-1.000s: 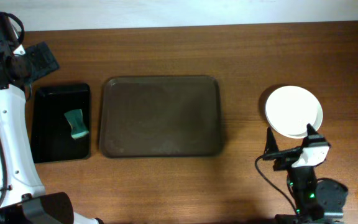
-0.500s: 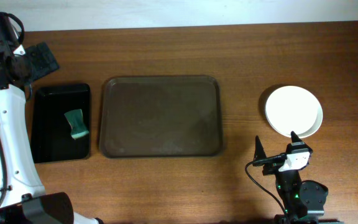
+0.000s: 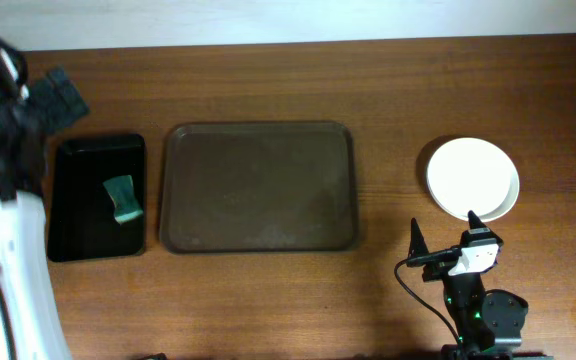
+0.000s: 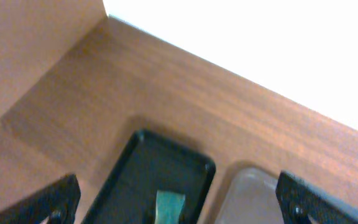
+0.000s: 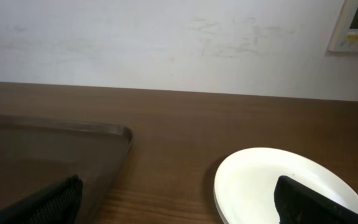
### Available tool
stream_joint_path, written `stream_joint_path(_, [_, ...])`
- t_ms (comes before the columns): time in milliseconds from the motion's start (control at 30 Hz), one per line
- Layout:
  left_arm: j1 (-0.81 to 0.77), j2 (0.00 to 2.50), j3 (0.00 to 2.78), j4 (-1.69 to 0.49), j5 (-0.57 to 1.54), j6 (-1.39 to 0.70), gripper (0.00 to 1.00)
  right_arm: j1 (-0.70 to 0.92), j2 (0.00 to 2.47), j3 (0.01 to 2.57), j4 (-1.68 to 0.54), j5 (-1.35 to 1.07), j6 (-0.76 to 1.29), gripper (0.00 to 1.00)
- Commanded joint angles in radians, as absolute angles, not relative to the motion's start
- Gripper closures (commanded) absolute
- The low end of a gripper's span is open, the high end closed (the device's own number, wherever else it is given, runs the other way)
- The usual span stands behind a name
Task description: Clean dirty plates on tray and stack at the side
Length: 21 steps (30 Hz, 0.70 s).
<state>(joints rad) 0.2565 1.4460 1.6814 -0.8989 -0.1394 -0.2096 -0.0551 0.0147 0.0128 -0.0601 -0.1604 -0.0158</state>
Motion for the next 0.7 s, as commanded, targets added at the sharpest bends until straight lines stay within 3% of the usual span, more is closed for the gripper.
stream_joint_path(0, [0.257,1.155,1.277,-0.591,-0.002,-0.204,0.01,-0.044,0.004,0.006,-0.063,-0.173,-0.019,0.02])
stream_joint_path(100, [0.256,0.767,0.762,-0.299,0.025,-0.204,0.01,-0.044,0.004,0.006,-0.063,-0.173,-0.019,0.01])
stream_joint_path(200, [0.251,0.485,0.405,-0.113,0.033,-0.204,0.01,-0.044,0.004,0.006,-0.063,-0.173,-0.019,0.02])
stream_joint_path(267, [0.198,0.343,0.251,-0.015,0.020,-0.073,0.01,-0.044,0.004,0.006,-0.063,-0.173,-0.019,0.02])
stream_joint_path(367, [0.094,0.167,0.123,0.014,-0.111,-0.002,0.01,-0.044,0.004,0.006,-0.063,-0.173,-0.019,0.02])
stream_joint_path(500, [0.083,0.015,0.008,0.005,-0.095,0.095,0.01,-0.044,0.004,0.006,-0.063,-0.173,-0.019,0.02])
stream_joint_path(667, [0.083,0.004,0.008,-0.080,-0.070,0.196,0.01,-0.044,0.005,0.006,-0.063,-0.173,-0.019,0.02])
